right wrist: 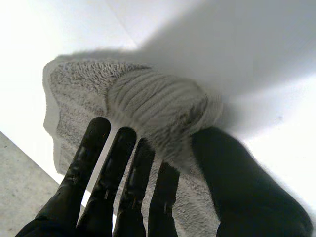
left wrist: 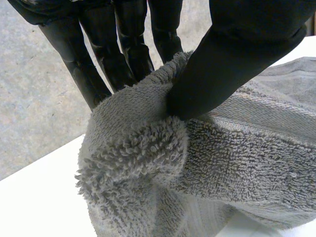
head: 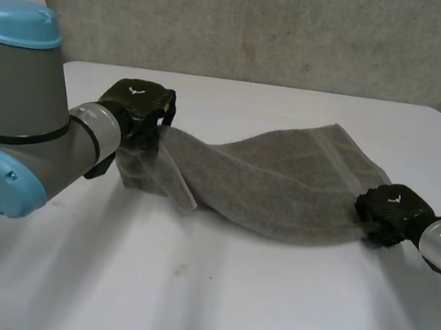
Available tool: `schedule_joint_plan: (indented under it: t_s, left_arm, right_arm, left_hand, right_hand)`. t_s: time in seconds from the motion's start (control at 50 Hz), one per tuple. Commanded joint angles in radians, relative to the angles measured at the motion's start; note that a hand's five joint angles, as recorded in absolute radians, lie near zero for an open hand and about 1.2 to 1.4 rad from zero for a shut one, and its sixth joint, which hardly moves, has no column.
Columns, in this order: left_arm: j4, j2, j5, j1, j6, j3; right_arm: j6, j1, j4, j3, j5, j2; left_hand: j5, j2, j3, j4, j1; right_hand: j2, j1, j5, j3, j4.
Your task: Fold the towel.
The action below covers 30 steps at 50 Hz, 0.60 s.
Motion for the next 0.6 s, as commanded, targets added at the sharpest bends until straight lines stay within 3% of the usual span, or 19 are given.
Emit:
schedule_joint_plan:
  t_s: [0.02,0.18,0.22,0.24,0.28,0.36,0.4,0.48,0.6]
  left_arm:
    - [-0.002,-0.003,-0.002,0.0,-0.001,-0.01]
    - [-0.021,-0.004,0.003,0.002,0.004,-0.011]
    - [-0.078,-0.003,0.006,0.009,0.008,-0.011]
    - [-0.078,-0.003,0.006,0.009,0.009,-0.011]
    - [-0.18,-0.001,0.008,0.037,0.01,-0.008]
    - [-0.262,-0.004,0.011,0.072,0.01,-0.01]
    - [-0.302,-0.013,0.012,0.092,0.01,-0.013]
    - [-0.308,-0.04,0.012,0.1,0.012,-0.011]
    - [-0.299,-0.092,0.012,0.123,0.065,0.031]
  right_arm:
    - [0.014,0.003,0.006,-0.072,0.005,0.034]
    - [0.125,0.001,0.141,-0.141,0.02,-0.133]
    - [0.154,-0.003,0.295,-0.188,0.009,-0.205]
    - [0.154,-0.003,0.296,-0.188,0.009,-0.206]
    - [0.142,-0.005,0.439,-0.22,0.005,-0.236]
    - [0.086,0.0,0.575,-0.253,0.022,-0.255]
    - [-0.008,0.001,0.688,-0.257,0.04,-0.256]
    - [-0.087,0.018,0.753,-0.259,0.06,-0.241]
    - [-0.07,0.13,0.683,-0.322,0.116,-0.144]
  left_hand:
    - [0.212,0.182,0.184,0.18,0.256]
    - [0.212,0.182,0.184,0.18,0.256]
    - [0.212,0.182,0.184,0.18,0.256]
    - [0.212,0.182,0.184,0.18,0.256]
    - [0.212,0.182,0.184,0.18,0.256]
    - [0.212,0.182,0.184,0.18,0.256]
    - [0.212,0.182,0.184,0.18,0.256]
    - [0.212,0.182,0.184,0.18,0.256]
    - [0.212,0.182,0.184,0.18,0.256]
  right_hand:
    - [0.462,0.592,0.49,0.455,0.453]
    - [0.462,0.592,0.49,0.455,0.453]
    - [0.462,0.592,0.49,0.455,0.453]
    - [0.462,0.592,0.49,0.455,0.453]
    - [0.462,0.592,0.49,0.455,0.453]
    - [0.462,0.592,0.49,0.455,0.453]
    - [0.462,0.592,0.49,0.455,0.453]
    - [0.462,0.592,0.49,0.455,0.453]
    - [0.462,0.592,0.49,0.455,0.453]
